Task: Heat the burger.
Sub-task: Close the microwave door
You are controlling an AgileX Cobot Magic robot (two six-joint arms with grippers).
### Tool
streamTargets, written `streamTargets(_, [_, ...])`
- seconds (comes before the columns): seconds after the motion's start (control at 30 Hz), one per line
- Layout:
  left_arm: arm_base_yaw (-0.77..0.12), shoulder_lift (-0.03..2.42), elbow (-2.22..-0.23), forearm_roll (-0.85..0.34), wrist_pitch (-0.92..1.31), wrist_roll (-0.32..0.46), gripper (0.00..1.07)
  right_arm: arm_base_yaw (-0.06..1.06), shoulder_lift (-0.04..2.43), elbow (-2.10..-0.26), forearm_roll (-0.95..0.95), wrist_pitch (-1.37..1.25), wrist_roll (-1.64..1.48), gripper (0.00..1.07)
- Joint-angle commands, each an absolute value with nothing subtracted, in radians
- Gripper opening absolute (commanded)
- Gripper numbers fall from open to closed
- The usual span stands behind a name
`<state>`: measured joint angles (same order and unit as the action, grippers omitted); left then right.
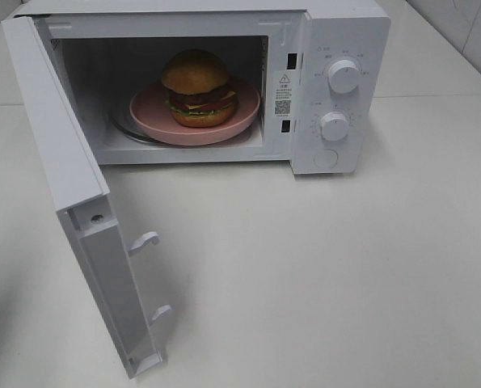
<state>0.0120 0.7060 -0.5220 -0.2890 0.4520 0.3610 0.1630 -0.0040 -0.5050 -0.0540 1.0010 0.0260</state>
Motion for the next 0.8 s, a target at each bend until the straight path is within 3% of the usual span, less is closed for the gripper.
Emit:
streamTargets(0.03, [0.015,0.799,-0.519,-0.347,0.34,0.415,0.0,0.163,-0.033,-0.505,-0.053,0.989,0.021,0.7])
streamTargets(0.2, [0.015,0.991,-0.524,-0.491,0.147,0.521,0.0,0.163,-0.033,-0.505,-0.053,0.989,0.021,0.7])
streamTargets(0.37, [0.015,1.137,-0.561,-0.518,0.127,0.59,0.0,0.163,-0.033,-0.505,-0.053,0.989,0.021,0.7])
streamTargets(0.47, [0.005,1.204,-0.586,-0.522,0.127,0.592,0.0,0.163,-0.033,-0.505,-0.053,0.989,0.021,0.7])
streamTargets(0.6, [-0.047,1.257,-0.609,-0.517,0.11,0.607,0.0,0.163,-0.033,-0.505,-0.053,0.989,0.021,0.7])
streamTargets(0.67, [-0.125,1.299,-0.627,-0.517,0.063,0.667,0.0,0.163,-0.033,-0.505,-0.053,0.989,0.022,0.7])
streamTargets(0.8, [-0.218,1.351,-0.639,-0.518,-0.037,0.682,0.0,0.163,-0.033,-0.505,-0.053,0.989,0.022,0.7])
